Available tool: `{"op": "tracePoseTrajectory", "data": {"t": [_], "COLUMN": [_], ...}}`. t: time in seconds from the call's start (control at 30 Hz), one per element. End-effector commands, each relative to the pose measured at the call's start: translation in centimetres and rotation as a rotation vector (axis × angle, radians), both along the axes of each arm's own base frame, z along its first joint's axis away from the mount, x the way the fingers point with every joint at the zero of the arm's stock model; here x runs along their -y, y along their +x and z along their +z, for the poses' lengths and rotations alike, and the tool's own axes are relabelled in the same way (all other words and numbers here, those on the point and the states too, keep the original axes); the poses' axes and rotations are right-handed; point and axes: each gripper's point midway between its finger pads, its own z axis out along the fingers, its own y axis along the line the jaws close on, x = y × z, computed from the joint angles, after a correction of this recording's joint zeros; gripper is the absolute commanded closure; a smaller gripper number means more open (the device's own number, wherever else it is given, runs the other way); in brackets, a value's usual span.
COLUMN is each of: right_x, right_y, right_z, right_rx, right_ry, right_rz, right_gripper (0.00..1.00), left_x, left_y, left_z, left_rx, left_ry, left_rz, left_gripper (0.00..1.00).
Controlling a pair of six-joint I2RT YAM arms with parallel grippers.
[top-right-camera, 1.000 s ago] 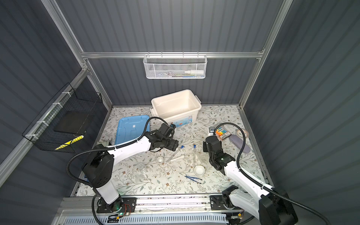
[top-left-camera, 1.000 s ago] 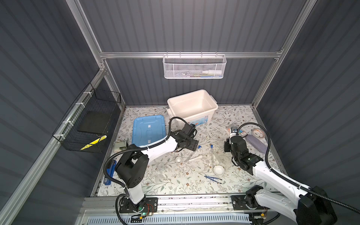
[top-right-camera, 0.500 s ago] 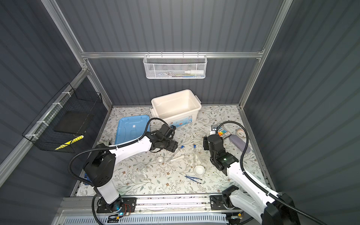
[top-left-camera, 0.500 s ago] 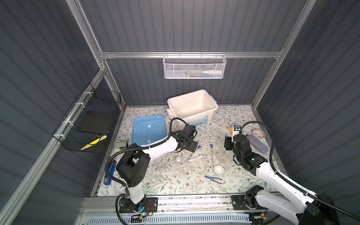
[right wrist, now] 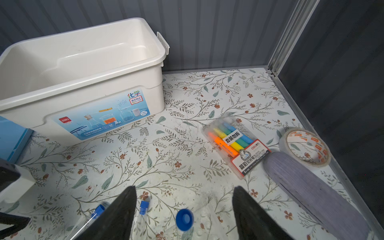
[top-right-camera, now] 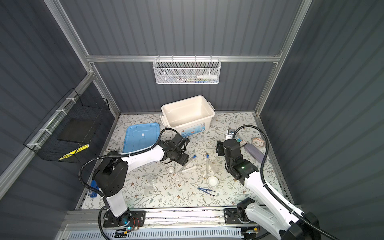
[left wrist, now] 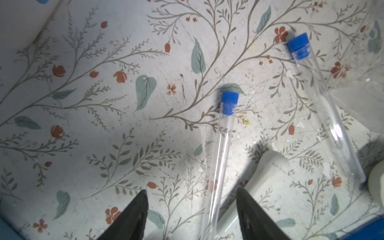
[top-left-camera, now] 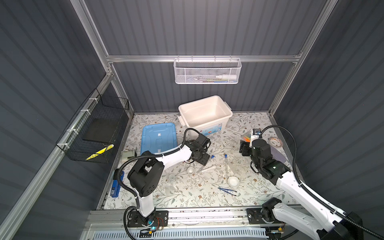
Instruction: Organize the chemistry lab equipment
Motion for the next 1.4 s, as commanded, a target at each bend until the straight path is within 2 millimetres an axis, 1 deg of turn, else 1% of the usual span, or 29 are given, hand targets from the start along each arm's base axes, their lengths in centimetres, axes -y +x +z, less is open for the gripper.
{"op": "tracePoseTrajectory", "data": {"t": [0.0,0.13,0.3,0.47,0.7,0.9,1.03,1.2,1.37], "right_x": [0.3,0.4,0.2,-0.2,-0.8,-1.1,-1.2,-1.2,-1.2], "right_y": [-0.3,-0.3,-0.3,-0.2,0.2,0.3,0.3,0.2,0.2], "right_z": [1.1,1.8,2.1,2.2,2.9,2.7,2.6,2.5,2.6], "right_rx": [0.004,0.009,0.001,-0.011,-0.014,-0.023,-0.029,-0.034,-0.033], "right_ry": [0.031,0.042,0.069,0.107,0.155,0.174,0.179,0.181,0.183], "right_rz": [-0.015,-0.020,-0.018,-0.020,-0.009,-0.008,-0.005,-0.007,-0.005], "right_gripper": [0.24,0.24,0.23,0.23,0.23,0.23,0.23,0.23,0.23], "left_x": [0.0,-0.2,-0.5,-0.7,-0.8,-0.8,-0.9,-1.5,-1.6], "left_y": [-1.2,-1.8,-2.5,-2.8,-3.0,-3.3,-3.3,-3.0,-2.9], "left_z": [-0.7,-1.1,-1.6,-2.0,-2.7,-3.6,-4.0,-4.6,-5.0], "left_rx": [-0.047,-0.068,-0.089,-0.100,-0.120,-0.145,-0.154,-0.148,-0.156], "left_ry": [0.030,0.041,0.051,0.066,0.080,0.090,0.099,0.137,0.151], "left_rz": [-0.064,-0.092,-0.119,-0.128,-0.132,-0.128,-0.122,-0.092,-0.076], "left_gripper": [0.33,0.36,0.37,0.40,0.44,0.47,0.50,0.55,0.57]}}
